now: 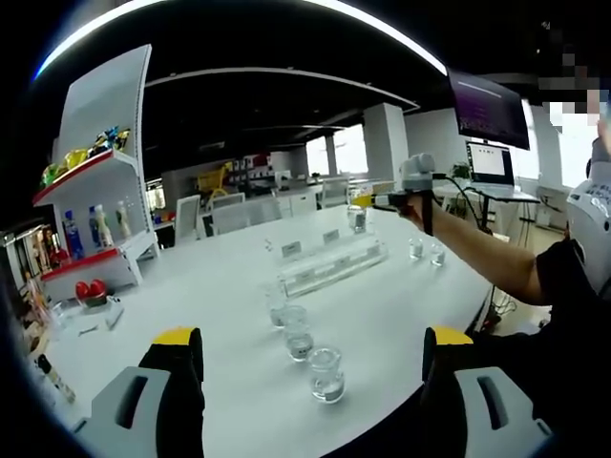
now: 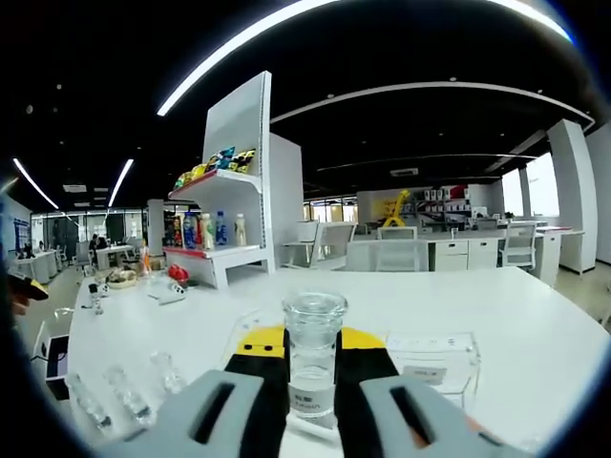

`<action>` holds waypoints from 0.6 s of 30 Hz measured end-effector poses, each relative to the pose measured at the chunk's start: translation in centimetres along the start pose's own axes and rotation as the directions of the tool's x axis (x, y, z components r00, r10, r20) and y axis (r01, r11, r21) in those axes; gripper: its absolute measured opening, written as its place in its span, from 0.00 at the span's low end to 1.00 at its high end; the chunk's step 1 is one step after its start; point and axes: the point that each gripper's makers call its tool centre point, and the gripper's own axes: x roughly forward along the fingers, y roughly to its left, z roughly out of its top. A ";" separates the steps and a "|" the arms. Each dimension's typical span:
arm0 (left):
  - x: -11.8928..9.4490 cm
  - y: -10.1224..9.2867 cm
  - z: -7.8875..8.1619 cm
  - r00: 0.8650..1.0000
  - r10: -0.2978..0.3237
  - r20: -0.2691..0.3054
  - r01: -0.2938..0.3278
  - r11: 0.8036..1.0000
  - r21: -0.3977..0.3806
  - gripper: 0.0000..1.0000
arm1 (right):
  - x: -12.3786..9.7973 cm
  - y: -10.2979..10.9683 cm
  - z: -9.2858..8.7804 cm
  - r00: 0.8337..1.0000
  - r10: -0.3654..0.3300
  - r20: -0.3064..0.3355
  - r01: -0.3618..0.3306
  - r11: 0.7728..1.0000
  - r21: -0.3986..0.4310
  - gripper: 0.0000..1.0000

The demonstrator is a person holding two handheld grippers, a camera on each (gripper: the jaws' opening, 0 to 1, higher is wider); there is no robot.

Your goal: Identify the label on the chemical reagent bottle, grasp the chemical reagent bottle, and place it in the designated position on the reagent rack

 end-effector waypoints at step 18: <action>0.1 0.5 -0.3 1.000 0.006 -0.012 -0.006 1.000 -0.002 0.95 | 4.0 -0.6 -4.1 0.999 -0.046 -0.028 0.046 0.999 0.019 0.14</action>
